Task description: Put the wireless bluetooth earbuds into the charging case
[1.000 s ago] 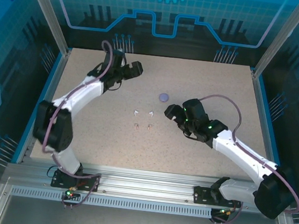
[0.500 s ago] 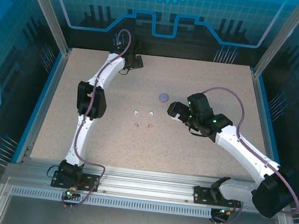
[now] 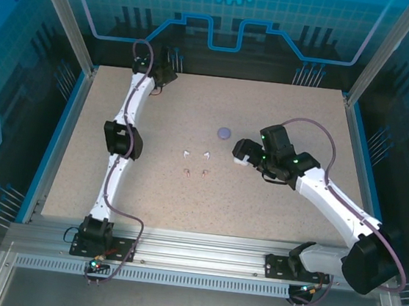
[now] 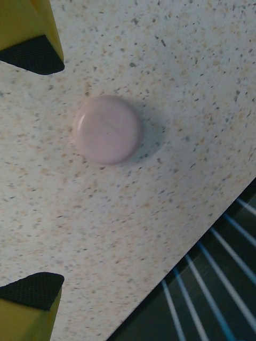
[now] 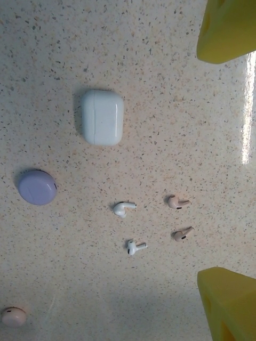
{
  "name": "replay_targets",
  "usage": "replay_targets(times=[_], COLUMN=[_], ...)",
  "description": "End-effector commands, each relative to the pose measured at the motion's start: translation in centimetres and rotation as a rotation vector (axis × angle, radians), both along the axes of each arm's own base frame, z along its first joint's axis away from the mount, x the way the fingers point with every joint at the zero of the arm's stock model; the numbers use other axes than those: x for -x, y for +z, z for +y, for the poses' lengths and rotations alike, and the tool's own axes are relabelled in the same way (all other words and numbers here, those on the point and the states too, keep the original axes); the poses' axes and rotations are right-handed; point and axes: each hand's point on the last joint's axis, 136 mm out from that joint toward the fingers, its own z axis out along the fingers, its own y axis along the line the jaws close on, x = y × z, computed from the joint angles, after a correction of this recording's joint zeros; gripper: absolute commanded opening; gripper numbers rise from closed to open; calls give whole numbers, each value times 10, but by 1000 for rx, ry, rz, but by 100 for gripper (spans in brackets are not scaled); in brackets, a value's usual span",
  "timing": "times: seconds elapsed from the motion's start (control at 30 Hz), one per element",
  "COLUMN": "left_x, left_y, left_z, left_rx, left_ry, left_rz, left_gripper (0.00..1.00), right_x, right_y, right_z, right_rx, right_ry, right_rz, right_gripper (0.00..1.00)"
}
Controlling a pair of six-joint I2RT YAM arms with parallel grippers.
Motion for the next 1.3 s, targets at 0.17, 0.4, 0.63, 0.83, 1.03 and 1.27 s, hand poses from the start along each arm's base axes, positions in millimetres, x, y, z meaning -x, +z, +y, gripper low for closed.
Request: replay_targets(times=[0.17, 0.4, 0.63, 0.83, 1.03, 1.27], left_x=[-31, -46, -34, -15, 0, 23], left_y=[-17, -30, -44, -47, -35, -19], left_z=[-13, -11, -15, -35, -60, -93], left_rx=[216, 250, 296, 324, 327, 306], left_ry=[45, 63, 79, 61, 25, -39], left_rz=[-112, -159, -90, -2, 34, 95], left_gripper=[99, 99, 99, 99, 99, 99], right_x=[-5, -2, 0, 1, 7, 12], right_y=[-11, -13, -14, -9, -4, 1], right_z=[6, 3, 0, 3, -1, -6], right_rx=[-12, -7, -12, -38, -46, -63], right_ry=[10, 2, -18, -23, -43, -61], right_rz=[46, 54, 54, 44, 25, 7], right_gripper=[98, 98, 98, 97, 97, 97])
